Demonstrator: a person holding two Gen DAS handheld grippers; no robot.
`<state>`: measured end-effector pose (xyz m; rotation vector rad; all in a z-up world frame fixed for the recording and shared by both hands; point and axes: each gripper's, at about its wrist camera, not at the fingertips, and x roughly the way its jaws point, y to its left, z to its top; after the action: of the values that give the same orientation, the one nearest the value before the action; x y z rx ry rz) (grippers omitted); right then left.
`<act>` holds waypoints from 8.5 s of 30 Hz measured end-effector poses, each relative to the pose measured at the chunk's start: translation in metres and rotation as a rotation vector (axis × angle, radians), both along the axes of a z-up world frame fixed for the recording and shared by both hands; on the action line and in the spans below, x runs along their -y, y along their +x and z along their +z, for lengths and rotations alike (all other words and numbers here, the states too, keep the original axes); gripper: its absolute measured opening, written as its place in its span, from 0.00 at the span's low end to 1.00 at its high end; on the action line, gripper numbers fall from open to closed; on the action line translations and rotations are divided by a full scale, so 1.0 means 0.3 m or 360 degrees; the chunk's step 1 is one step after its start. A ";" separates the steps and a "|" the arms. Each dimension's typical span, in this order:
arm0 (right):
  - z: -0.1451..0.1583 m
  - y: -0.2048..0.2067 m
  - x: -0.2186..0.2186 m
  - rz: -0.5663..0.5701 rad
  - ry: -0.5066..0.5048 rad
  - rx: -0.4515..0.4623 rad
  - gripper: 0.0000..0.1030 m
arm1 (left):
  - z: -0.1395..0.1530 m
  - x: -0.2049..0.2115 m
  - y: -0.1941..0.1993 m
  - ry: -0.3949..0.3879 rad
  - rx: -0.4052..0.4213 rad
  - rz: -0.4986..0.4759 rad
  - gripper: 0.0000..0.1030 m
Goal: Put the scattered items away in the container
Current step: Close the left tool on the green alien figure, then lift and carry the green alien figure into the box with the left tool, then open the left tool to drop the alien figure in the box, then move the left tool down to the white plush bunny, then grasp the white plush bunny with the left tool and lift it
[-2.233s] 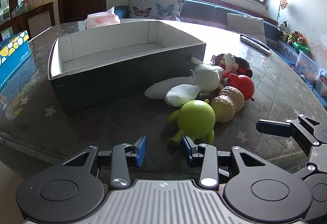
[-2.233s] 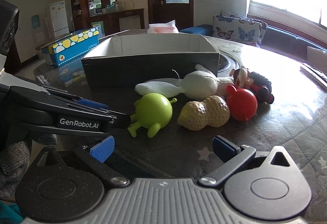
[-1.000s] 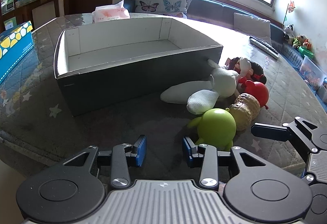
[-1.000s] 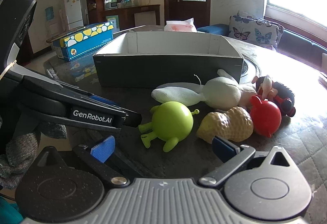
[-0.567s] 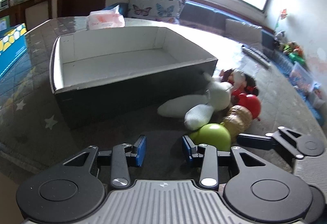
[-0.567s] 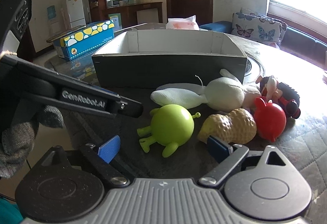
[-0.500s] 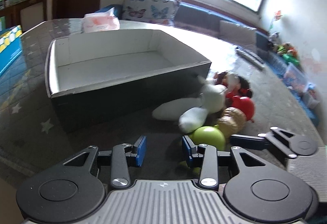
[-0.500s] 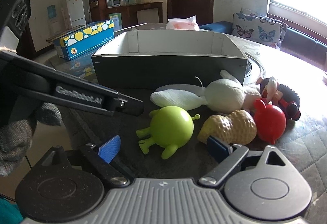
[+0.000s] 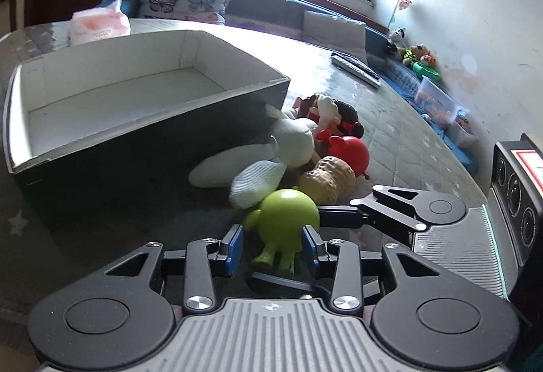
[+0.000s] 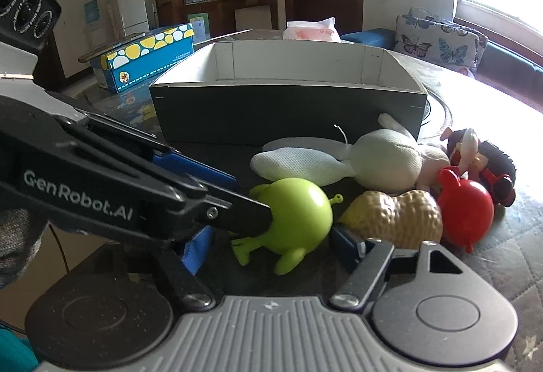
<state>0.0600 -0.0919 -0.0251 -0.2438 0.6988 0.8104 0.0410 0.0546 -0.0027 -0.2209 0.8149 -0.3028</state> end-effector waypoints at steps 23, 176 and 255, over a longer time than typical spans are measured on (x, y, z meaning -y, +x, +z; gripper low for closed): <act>0.063 0.044 0.004 0.0037 0.0037 0.0072 0.64 | 0.030 -0.023 0.040 -0.0094 0.0030 -0.0102 0.38; 0.089 0.176 0.064 0.0022 0.0010 0.0113 0.74 | -0.007 -0.144 0.020 0.0046 0.0111 -0.0024 0.19; 0.068 0.152 -0.075 0.0465 -0.0189 0.0253 0.78 | -0.062 -0.246 -0.019 0.0227 0.0166 -0.0088 0.28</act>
<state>0.1056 -0.0694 -0.0048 -0.5211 0.5688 1.0162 0.0352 0.1284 -0.0214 -0.0483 0.7368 -0.3043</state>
